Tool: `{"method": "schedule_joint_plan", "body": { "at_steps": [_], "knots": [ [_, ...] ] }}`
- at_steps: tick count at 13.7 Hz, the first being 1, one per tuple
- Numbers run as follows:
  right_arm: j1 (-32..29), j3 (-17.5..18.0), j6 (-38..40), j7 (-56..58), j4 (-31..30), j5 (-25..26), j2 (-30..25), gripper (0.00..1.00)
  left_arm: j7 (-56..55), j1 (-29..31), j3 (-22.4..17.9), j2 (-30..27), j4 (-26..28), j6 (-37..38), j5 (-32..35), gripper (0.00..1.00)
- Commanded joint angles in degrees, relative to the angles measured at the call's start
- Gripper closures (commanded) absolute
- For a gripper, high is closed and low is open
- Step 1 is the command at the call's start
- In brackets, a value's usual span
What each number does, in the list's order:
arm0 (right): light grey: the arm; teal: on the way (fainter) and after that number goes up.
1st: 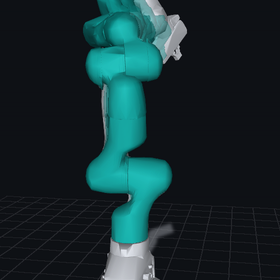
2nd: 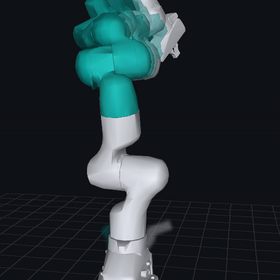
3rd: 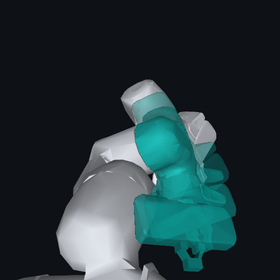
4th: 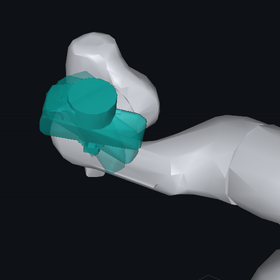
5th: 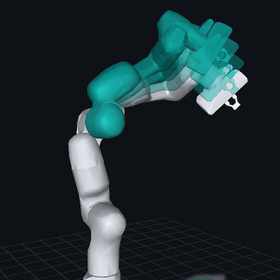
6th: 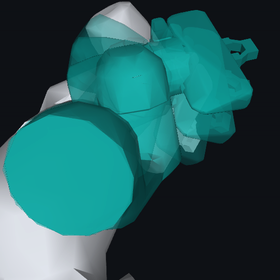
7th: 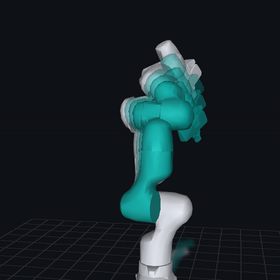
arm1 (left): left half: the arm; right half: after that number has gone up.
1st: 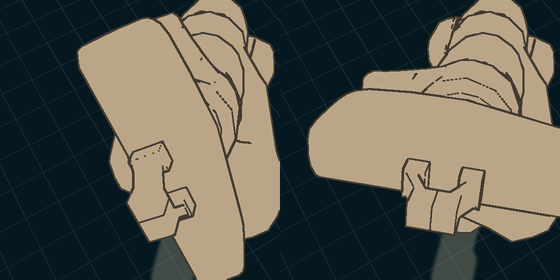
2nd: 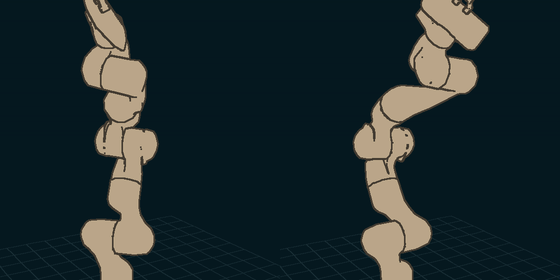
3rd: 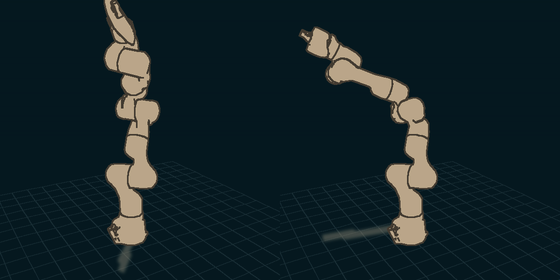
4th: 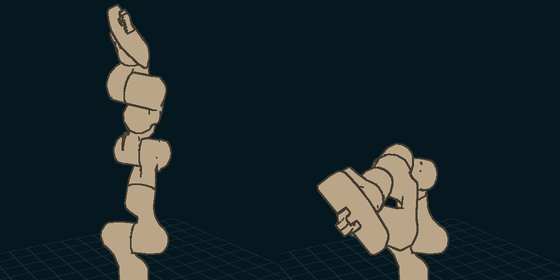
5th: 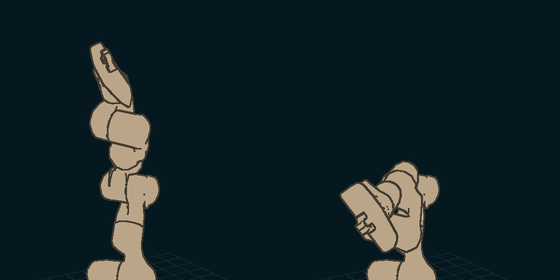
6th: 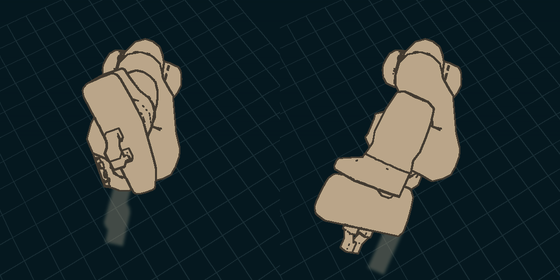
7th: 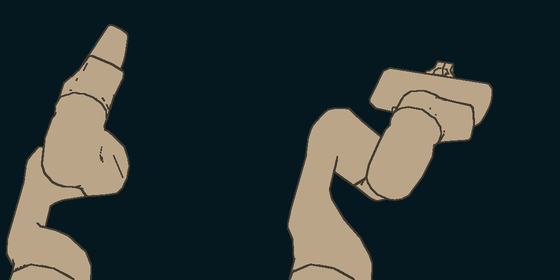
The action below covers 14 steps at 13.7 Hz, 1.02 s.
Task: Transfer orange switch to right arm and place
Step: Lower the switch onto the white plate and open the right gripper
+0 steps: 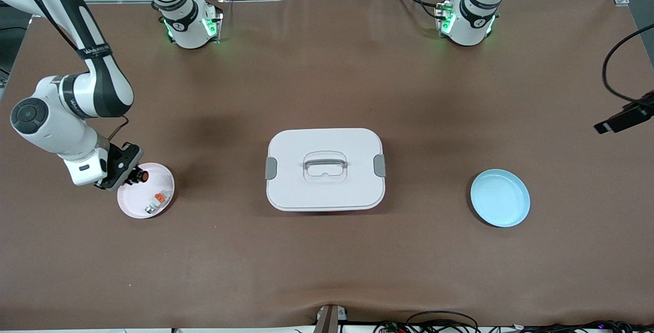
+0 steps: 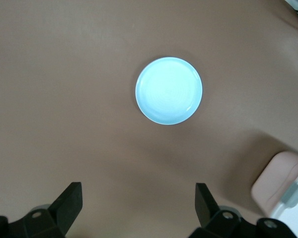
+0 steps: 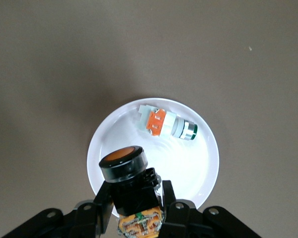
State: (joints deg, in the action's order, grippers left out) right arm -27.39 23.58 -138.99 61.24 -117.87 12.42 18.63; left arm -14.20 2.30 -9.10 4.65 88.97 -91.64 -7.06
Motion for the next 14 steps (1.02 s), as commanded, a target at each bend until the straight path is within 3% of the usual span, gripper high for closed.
{"method": "schedule_joint_plan", "body": {
  "at_steps": [1, 6, 14],
  "knots": [
    [-3.1, 1.21, -3.46, 0.63, -0.96, 2.96, 1.93, 1.0, 8.21, -1.51, -1.63, -1.75, -0.28, -0.82, 6.76, 0.0],
    [-4.51, 1.12, -8.65, 0.55, -1.4, 5.6, 6.59, 1.0, 8.93, -5.36, -0.31, -2.62, -2.13, -0.82, 7.42, 0.0],
    [-5.83, 0.24, -11.56, 0.37, -1.4, 9.47, 10.55, 1.0, 7.96, -5.29, 8.21, -6.66, 0.23, -0.73, 7.15, 0.0]
  ]
}}
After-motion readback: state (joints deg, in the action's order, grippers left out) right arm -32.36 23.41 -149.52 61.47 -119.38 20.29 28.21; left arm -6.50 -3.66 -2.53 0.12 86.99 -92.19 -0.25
